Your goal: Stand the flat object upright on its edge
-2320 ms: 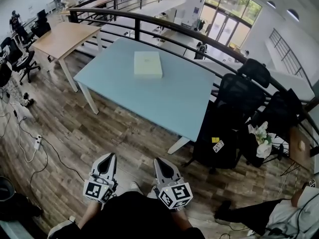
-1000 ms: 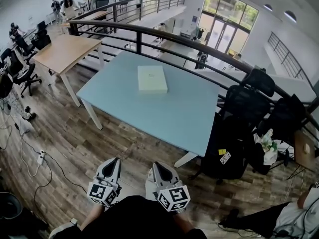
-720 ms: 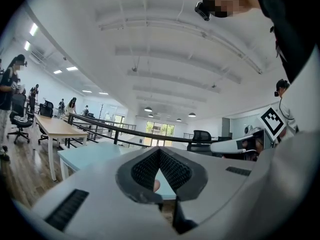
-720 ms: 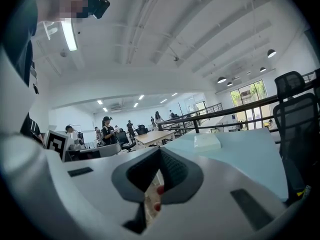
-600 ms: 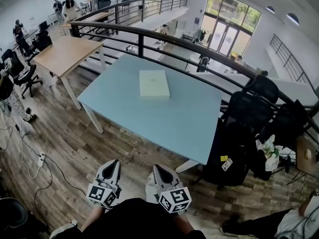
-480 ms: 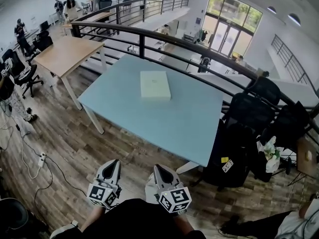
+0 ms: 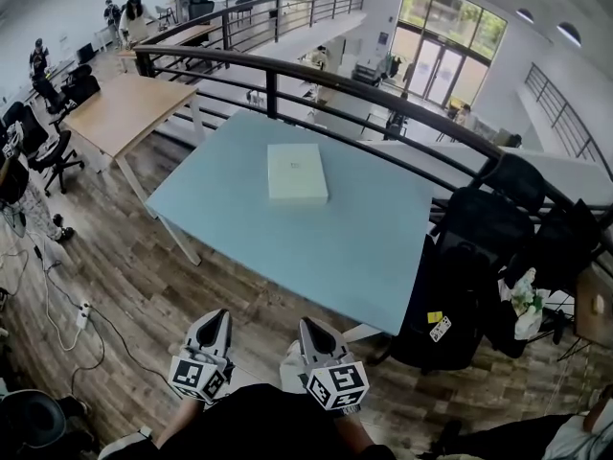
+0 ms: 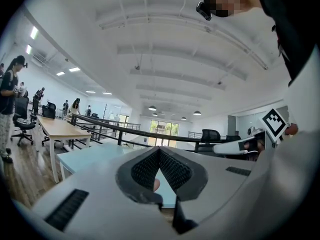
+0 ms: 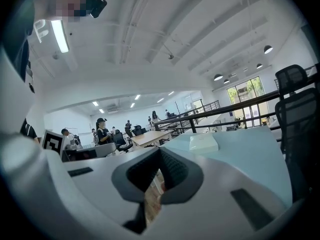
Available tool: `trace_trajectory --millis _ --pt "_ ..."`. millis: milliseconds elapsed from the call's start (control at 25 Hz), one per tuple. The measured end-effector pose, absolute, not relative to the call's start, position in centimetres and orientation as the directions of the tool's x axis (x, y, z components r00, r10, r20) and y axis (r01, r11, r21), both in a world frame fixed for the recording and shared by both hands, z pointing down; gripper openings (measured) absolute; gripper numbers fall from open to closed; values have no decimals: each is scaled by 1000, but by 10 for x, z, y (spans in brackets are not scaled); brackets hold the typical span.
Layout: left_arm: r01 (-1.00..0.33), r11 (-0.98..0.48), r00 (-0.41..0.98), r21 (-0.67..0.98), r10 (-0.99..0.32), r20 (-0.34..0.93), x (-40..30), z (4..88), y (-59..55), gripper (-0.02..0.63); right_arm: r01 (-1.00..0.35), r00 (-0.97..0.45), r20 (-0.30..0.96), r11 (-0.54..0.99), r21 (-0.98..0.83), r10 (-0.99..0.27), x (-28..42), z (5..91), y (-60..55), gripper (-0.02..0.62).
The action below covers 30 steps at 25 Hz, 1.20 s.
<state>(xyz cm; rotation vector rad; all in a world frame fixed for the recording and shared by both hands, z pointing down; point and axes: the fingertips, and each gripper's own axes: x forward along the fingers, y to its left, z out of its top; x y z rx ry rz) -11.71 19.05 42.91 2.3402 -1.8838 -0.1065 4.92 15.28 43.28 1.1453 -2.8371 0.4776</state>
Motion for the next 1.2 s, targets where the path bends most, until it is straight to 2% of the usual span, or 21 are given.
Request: trace_trajectory --millis 1200 --pt "-980 -148 151 131 -988 17 -115 434 23 3 -654 -755 161 710 -261 -636 52 439 -32 8"
